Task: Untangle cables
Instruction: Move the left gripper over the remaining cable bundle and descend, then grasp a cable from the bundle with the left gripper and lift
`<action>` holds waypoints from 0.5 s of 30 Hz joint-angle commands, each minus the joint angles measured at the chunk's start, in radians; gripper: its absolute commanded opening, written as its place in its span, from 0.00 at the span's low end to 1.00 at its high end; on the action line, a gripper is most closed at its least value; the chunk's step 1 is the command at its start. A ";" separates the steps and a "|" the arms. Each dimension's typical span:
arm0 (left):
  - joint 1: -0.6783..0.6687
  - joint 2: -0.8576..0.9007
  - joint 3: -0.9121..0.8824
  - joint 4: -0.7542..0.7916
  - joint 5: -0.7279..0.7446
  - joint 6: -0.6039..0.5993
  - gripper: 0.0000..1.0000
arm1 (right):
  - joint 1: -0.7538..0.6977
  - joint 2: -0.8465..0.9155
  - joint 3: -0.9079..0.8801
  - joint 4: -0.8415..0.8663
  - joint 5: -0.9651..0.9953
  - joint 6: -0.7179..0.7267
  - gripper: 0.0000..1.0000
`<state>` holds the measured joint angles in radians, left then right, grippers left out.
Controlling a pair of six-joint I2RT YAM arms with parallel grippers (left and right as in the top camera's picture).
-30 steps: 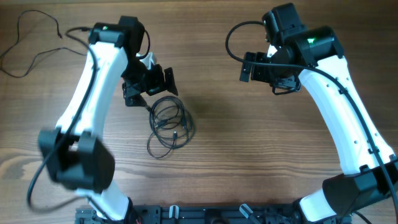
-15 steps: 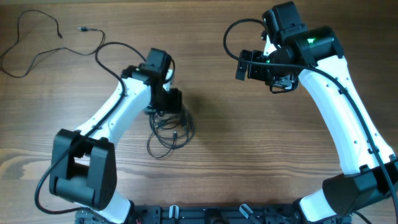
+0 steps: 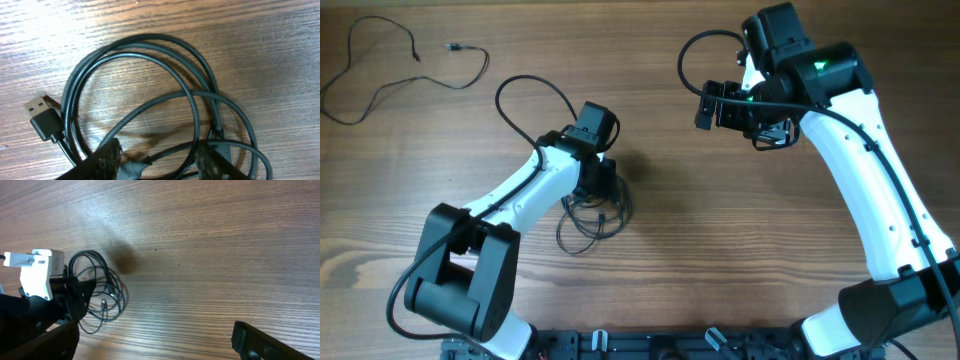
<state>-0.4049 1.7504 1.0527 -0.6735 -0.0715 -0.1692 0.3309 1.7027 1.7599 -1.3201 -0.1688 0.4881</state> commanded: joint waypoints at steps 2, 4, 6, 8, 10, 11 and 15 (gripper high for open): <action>-0.003 0.000 -0.009 0.003 -0.023 0.009 0.49 | -0.001 0.011 -0.008 -0.001 -0.016 -0.014 1.00; -0.003 0.000 -0.019 0.006 -0.023 0.009 0.45 | -0.001 0.011 -0.008 0.000 -0.016 -0.014 1.00; -0.003 0.000 -0.041 0.008 -0.018 0.009 0.43 | -0.001 0.011 -0.008 -0.001 -0.016 -0.014 1.00; -0.003 0.000 -0.055 0.008 0.014 0.010 0.43 | -0.001 0.011 -0.008 0.002 -0.016 -0.014 1.00; -0.003 0.000 -0.055 0.010 0.019 0.010 0.47 | -0.001 0.011 -0.008 0.005 -0.016 -0.009 1.00; -0.003 0.000 -0.055 0.012 0.018 0.010 0.46 | -0.001 0.011 -0.008 0.005 -0.017 -0.006 1.00; -0.003 0.000 -0.055 0.016 0.027 0.035 0.27 | -0.001 0.011 -0.008 0.009 -0.017 -0.006 1.00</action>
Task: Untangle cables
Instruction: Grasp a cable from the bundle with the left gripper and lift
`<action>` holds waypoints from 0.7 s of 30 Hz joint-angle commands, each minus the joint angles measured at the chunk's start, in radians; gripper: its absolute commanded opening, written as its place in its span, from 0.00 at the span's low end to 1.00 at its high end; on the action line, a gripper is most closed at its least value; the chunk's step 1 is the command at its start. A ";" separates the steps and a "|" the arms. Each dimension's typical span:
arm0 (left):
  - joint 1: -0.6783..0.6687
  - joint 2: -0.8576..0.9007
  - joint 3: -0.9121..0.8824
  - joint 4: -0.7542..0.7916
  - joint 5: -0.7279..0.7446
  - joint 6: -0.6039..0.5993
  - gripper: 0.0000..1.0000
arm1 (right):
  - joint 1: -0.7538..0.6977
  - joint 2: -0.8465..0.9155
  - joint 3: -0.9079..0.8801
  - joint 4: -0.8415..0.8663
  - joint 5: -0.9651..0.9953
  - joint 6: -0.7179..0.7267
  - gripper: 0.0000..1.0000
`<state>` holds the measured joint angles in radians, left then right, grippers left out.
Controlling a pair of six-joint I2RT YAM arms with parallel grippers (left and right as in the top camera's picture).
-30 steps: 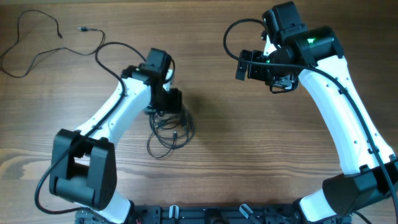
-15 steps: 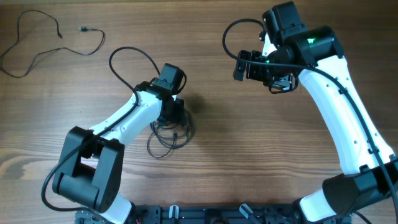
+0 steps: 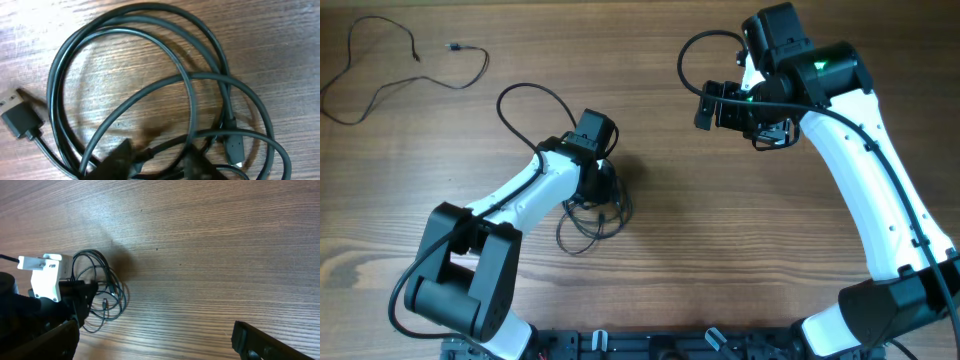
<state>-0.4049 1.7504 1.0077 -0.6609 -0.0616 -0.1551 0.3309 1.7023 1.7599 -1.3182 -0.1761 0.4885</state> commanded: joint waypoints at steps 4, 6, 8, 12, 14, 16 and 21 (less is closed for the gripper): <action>-0.003 -0.004 0.015 -0.007 0.053 0.017 0.04 | -0.001 0.011 -0.008 0.009 -0.010 -0.006 1.00; -0.003 -0.021 0.049 -0.020 0.125 0.017 0.04 | -0.001 0.011 -0.008 0.008 -0.010 -0.006 1.00; -0.003 -0.057 0.096 -0.044 0.217 0.016 0.04 | 0.004 0.011 -0.008 0.008 -0.010 -0.006 1.00; -0.003 -0.201 0.221 -0.101 0.402 0.006 0.04 | 0.037 0.011 -0.031 0.026 -0.009 0.007 1.00; -0.003 -0.296 0.261 -0.095 0.414 -0.042 0.04 | 0.057 0.011 -0.061 0.050 -0.013 0.012 1.00; -0.003 -0.367 0.274 -0.085 0.414 -0.075 0.04 | 0.070 0.011 -0.086 0.069 -0.013 0.012 1.00; -0.003 -0.610 0.276 0.043 0.417 -0.190 0.04 | 0.074 0.011 -0.099 0.098 -0.068 0.012 1.00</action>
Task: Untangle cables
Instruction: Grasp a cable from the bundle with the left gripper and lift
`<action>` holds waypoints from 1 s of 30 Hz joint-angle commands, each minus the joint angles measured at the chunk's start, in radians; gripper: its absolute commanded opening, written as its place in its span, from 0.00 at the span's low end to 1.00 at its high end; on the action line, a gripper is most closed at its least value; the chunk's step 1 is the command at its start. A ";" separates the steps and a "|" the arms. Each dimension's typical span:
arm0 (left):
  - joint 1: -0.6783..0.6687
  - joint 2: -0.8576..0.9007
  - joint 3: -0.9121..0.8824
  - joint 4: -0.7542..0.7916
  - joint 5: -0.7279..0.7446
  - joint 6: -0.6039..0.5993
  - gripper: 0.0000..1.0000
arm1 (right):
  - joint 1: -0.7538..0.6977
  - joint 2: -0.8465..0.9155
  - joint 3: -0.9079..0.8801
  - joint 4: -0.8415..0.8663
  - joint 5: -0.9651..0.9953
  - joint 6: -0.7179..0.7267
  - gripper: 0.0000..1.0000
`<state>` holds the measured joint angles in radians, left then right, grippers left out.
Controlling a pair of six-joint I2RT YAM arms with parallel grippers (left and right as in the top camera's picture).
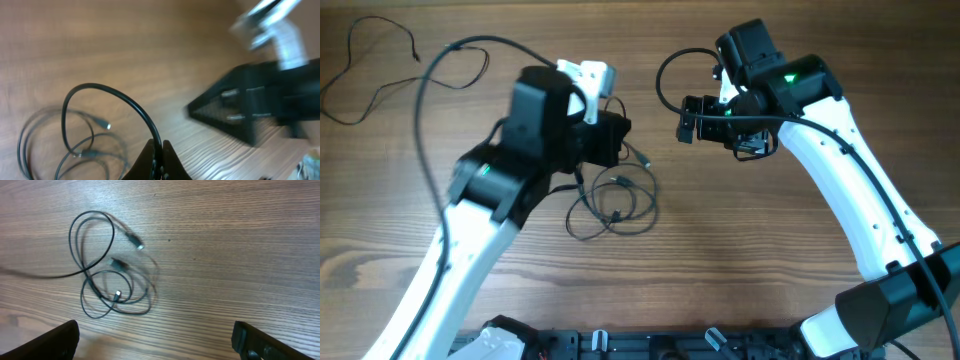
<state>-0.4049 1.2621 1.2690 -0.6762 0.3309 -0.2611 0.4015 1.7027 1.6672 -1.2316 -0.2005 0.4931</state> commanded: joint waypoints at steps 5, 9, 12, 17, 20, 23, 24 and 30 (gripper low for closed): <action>-0.003 -0.324 0.014 0.282 0.025 -0.179 0.04 | 0.005 0.011 -0.007 0.015 -0.065 0.008 1.00; -0.003 -0.394 0.014 0.421 0.024 -0.198 0.04 | 0.005 0.011 -0.007 0.018 -0.127 0.006 0.99; -0.003 -0.403 0.014 0.579 0.016 -0.280 0.04 | 0.005 0.011 -0.007 0.020 -0.141 0.004 1.00; -0.003 -0.403 0.014 0.845 -0.023 -0.331 0.04 | 0.054 0.011 -0.033 0.059 -0.141 0.004 1.00; -0.003 -0.402 0.014 0.743 -0.175 -0.331 0.04 | 0.107 0.011 -0.139 0.166 -0.141 0.008 1.00; -0.003 -0.402 0.014 0.690 -0.266 -0.331 0.04 | 0.143 0.011 -0.261 0.302 -0.169 0.035 1.00; -0.003 -0.402 0.014 0.690 -0.266 -0.331 0.04 | 0.157 0.011 -0.309 0.364 -0.201 0.026 1.00; -0.003 -0.402 0.014 0.653 -0.264 -0.332 0.04 | 0.196 0.012 -0.446 0.558 -0.294 0.196 1.00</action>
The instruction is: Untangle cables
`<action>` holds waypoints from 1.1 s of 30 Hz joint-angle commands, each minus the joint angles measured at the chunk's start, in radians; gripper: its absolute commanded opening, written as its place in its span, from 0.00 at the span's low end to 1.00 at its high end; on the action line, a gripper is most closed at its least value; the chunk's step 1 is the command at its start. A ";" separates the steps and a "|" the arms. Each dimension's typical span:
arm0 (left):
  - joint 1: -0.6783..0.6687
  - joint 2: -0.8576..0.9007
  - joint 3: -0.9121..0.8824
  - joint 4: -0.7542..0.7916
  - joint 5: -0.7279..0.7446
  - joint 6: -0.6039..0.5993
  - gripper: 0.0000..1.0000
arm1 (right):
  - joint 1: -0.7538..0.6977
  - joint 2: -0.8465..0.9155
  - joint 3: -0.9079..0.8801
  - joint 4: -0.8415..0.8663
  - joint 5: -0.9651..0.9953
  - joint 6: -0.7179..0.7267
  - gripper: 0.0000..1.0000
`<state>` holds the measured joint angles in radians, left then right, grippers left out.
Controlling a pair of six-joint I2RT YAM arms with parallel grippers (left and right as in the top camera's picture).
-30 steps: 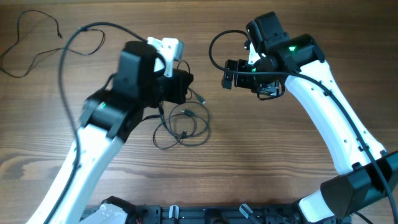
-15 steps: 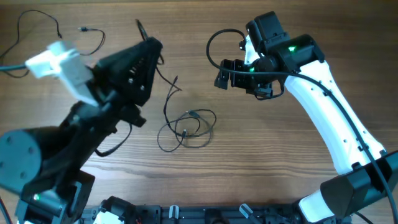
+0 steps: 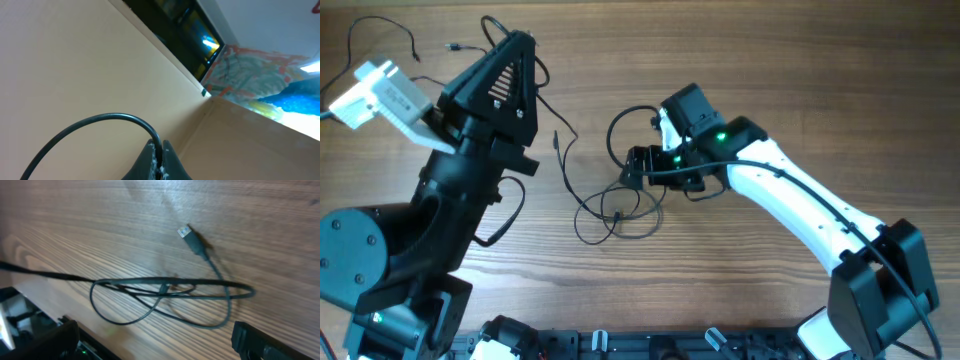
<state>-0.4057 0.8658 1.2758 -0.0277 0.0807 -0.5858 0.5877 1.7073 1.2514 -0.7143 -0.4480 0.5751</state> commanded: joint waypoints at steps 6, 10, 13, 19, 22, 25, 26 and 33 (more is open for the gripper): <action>-0.002 -0.008 0.008 -0.009 -0.011 -0.006 0.04 | 0.029 0.049 -0.069 0.169 -0.018 0.320 0.91; -0.002 -0.008 0.007 -0.022 -0.011 -0.006 0.04 | 0.029 0.076 -0.069 0.215 -0.011 0.372 0.89; -0.002 -0.008 0.007 -0.022 -0.011 -0.007 0.04 | 0.029 0.087 -0.069 0.239 0.044 0.397 0.89; -0.002 -0.008 0.007 -0.027 -0.011 -0.006 0.04 | 0.028 0.154 -0.069 0.346 0.093 0.445 0.74; -0.002 -0.008 0.008 -0.041 -0.011 -0.006 0.04 | 0.027 0.154 -0.068 0.397 0.121 0.369 0.19; -0.002 -0.008 0.007 -0.074 -0.012 -0.005 0.04 | -0.003 0.137 -0.032 0.342 0.143 0.276 0.04; -0.002 -0.008 0.007 -0.097 -0.013 -0.005 0.04 | -0.032 0.104 -0.012 0.296 0.147 0.241 0.04; -0.002 -0.008 0.007 -0.260 -0.140 0.002 0.04 | -0.118 -0.228 0.006 0.219 0.260 0.156 0.05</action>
<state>-0.4057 0.8654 1.2758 -0.2111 0.0490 -0.5854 0.4736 1.6051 1.2266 -0.4946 -0.2573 0.7815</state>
